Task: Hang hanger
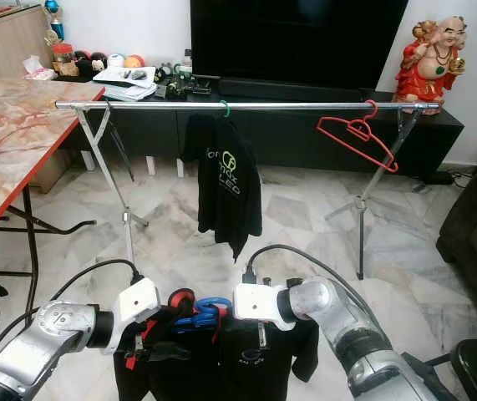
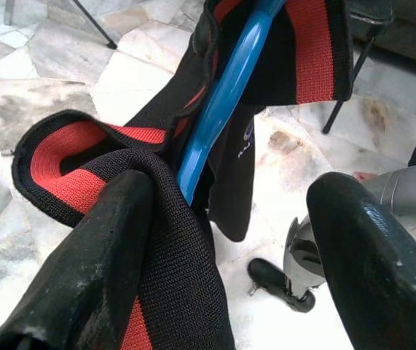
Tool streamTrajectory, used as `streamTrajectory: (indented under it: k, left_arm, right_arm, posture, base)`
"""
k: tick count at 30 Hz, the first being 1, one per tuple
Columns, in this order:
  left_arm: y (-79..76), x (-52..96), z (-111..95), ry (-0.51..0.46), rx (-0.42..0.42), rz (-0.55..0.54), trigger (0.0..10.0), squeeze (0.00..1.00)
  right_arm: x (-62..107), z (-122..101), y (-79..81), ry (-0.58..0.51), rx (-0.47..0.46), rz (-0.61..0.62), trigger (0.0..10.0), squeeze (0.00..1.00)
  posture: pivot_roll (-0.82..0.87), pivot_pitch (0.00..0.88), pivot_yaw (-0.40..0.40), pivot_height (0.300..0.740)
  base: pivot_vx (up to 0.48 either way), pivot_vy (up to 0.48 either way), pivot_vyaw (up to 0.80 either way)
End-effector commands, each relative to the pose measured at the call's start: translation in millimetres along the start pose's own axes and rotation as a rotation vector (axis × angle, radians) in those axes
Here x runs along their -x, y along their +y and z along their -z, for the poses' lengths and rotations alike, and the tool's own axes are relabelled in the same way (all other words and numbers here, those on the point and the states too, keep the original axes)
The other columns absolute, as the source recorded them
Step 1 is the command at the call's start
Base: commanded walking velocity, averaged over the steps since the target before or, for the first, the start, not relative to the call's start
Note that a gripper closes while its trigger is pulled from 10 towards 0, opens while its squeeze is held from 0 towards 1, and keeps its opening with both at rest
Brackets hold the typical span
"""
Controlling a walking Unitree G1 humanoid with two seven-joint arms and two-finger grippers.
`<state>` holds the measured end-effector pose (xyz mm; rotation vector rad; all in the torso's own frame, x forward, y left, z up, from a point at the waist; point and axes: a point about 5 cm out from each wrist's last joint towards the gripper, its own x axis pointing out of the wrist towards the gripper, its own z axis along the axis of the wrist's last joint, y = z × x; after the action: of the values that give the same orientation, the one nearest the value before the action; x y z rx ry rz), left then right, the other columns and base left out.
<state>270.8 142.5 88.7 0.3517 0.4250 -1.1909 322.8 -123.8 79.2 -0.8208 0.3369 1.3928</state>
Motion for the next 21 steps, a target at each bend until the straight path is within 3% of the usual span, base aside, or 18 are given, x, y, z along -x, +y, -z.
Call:
streamTrajectory:
  k: [1,9,13,18,19,21]
  left_arm:
    - [-6.0,-8.1,-2.0,0.020,-0.034,0.039,7.0,0.00]
    - [-5.7,-10.3,-5.5,0.022,-0.054,0.014,6.5,0.00]
    - [-2.5,-4.6,-9.8,0.023,-0.075,-0.016,6.5,0.00]
    - [3.4,-0.1,-11.7,0.022,-0.085,-0.057,5.4,0.00]
    - [7.0,1.7,-13.2,0.022,-0.088,-0.080,4.7,0.00]
    - [8.7,3.2,-14.4,0.024,-0.092,-0.089,4.6,0.00]
  right_arm:
    - [5.7,-18.2,-17.0,-0.085,0.030,0.094,0.0,0.00]
    - [4.2,-21.8,-21.7,-0.092,0.016,0.135,0.0,0.00]
    - [5.4,-17.5,-27.7,-0.048,0.001,0.217,0.0,0.00]
    - [6.2,-14.0,-32.5,-0.015,-0.030,0.283,0.0,0.00]
    - [5.9,-13.8,-33.1,-0.011,-0.035,0.294,0.0,0.00]
    - [5.7,-13.8,-33.7,-0.007,-0.033,0.305,0.0,0.00]
  posture:
    - [0.07,0.000,-0.081,0.740]
    - [0.07,0.000,-0.079,0.740]
    - [0.08,0.000,-0.080,0.740]
    - [0.08,0.000,-0.081,0.740]
    - [0.08,0.000,-0.081,0.740]
    - [0.08,0.000,-0.081,0.740]
  base:
    - [0.000,0.000,0.00]
    - [0.000,0.000,0.00]
    - [0.000,0.000,0.00]
    - [0.000,0.000,0.00]
    - [0.000,0.000,0.00]
    - [0.000,0.000,0.00]
